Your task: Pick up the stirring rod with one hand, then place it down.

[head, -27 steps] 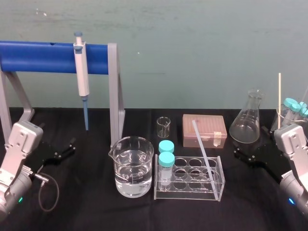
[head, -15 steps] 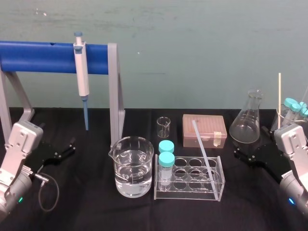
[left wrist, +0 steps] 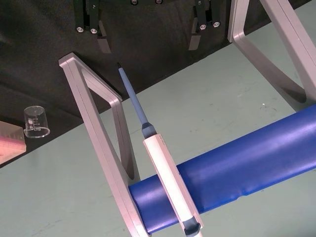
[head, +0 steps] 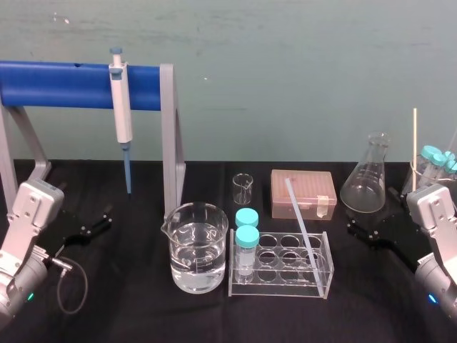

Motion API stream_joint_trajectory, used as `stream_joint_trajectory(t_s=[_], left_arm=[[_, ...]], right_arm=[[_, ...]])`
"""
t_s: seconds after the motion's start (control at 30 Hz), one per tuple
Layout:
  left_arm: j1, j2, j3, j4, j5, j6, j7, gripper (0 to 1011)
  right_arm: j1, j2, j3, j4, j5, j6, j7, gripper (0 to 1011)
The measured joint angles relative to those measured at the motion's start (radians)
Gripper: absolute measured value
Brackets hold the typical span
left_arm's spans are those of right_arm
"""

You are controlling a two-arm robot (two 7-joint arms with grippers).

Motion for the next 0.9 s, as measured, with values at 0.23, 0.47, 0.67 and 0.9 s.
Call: stream_joint_trajectory(t_s=[0.23,0.47,0.67,0.9], left_arm=[[0.0,0.0,0.0,0.0,0.0,0.0,0.0,1000],[0.0,0.0,0.0,0.0,0.0,0.0,0.0,1000],[0.0,0.0,0.0,0.0,0.0,0.0,0.0,1000],[0.0,0.0,0.0,0.0,0.0,0.0,0.0,1000]], right_arm=[[0.0,0.0,0.0,0.0,0.0,0.0,0.0,1000],[0.0,0.0,0.0,0.0,0.0,0.0,0.0,1002],[0.0,0.0,0.0,0.0,0.0,0.0,0.0,1000],[0.0,0.0,0.0,0.0,0.0,0.0,0.0,1000]])
